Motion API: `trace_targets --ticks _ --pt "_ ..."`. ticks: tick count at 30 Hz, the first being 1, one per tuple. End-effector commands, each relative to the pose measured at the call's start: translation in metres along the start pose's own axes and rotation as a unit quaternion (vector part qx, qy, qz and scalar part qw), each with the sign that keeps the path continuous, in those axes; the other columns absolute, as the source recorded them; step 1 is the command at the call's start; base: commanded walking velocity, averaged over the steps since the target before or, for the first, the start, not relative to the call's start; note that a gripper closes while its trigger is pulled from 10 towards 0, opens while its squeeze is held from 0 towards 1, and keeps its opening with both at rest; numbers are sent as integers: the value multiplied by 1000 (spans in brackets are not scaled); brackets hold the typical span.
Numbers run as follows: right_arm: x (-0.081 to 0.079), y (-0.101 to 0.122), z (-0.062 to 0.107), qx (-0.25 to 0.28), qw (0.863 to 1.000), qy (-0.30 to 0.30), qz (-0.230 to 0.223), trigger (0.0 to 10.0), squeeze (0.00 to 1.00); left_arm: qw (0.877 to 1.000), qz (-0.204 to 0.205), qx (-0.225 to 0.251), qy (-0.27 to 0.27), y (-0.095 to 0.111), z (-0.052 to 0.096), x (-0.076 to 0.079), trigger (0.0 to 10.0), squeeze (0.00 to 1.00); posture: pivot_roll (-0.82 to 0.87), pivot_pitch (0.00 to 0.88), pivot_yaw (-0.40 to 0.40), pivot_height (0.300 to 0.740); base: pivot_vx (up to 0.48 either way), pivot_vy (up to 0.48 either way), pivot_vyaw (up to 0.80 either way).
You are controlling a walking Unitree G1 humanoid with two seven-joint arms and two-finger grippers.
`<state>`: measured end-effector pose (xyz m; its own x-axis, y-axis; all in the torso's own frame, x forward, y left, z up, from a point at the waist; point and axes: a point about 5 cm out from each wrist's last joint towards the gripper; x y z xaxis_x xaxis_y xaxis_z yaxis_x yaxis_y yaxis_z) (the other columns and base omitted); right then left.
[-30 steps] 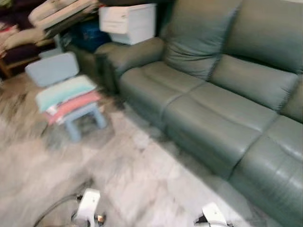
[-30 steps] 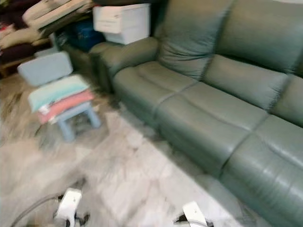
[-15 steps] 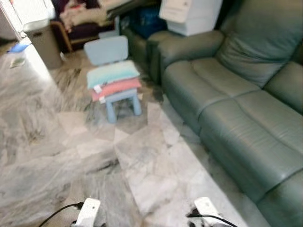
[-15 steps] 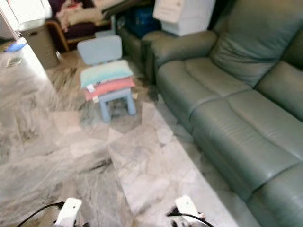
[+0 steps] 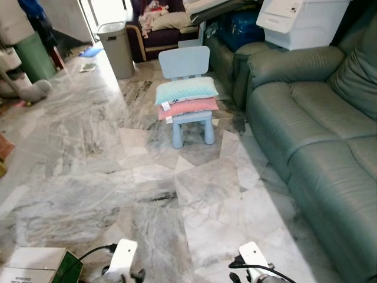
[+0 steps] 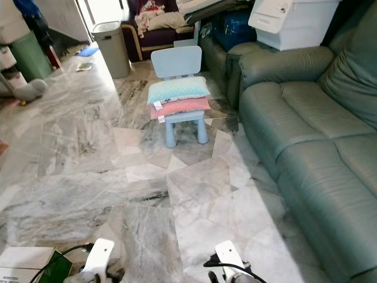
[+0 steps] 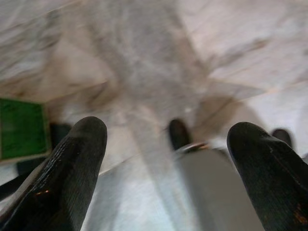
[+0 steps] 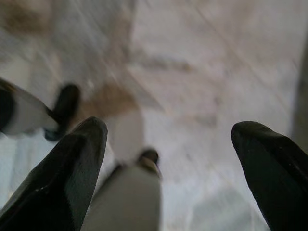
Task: Move the pillow to the sofa
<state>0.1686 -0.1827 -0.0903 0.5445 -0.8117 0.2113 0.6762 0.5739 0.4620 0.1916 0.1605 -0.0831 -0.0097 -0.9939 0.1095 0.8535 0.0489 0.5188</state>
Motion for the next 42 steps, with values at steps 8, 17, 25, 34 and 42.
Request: trace_targets --ticks 8,17,25,34,42 --pt "1 13 -2 20 1000 3 -10 10000 0 1000 6 7 15 11 3 -22 10000 0 -80 13 50 740 0 0 0" --pt "0 9 -1 24 1000 6 0 10000 0 999 9 12 39 9 16 -65 10000 0 -89 13 51 740 185 0 0" --pt "-3 14 -2 29 1000 9 5 10000 0 999 6 12 30 8 17 -67 10000 0 -95 22 56 740 440 0 0" --pt "-17 26 -6 37 999 16 11 10000 0 1000 1 5 11 3 11 -45 10000 0 -98 21 58 740 442 0 0" --pt "-26 36 -8 41 999 21 19 10000 0 1000 -6 3 7 0 7 -33 10000 0 -93 4 53 740 444 0 0"
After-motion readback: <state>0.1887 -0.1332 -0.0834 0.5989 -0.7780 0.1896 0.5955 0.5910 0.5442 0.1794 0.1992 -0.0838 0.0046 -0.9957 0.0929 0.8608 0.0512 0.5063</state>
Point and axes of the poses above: a point about 5 cm out from each wrist's last joint towards the gripper, its own z axis pointing back from the gripper into the wrist, its own y axis along the axis of the wrist's last joint, x = y × z, and after that the axes turned 15 degrees about z, right-handed
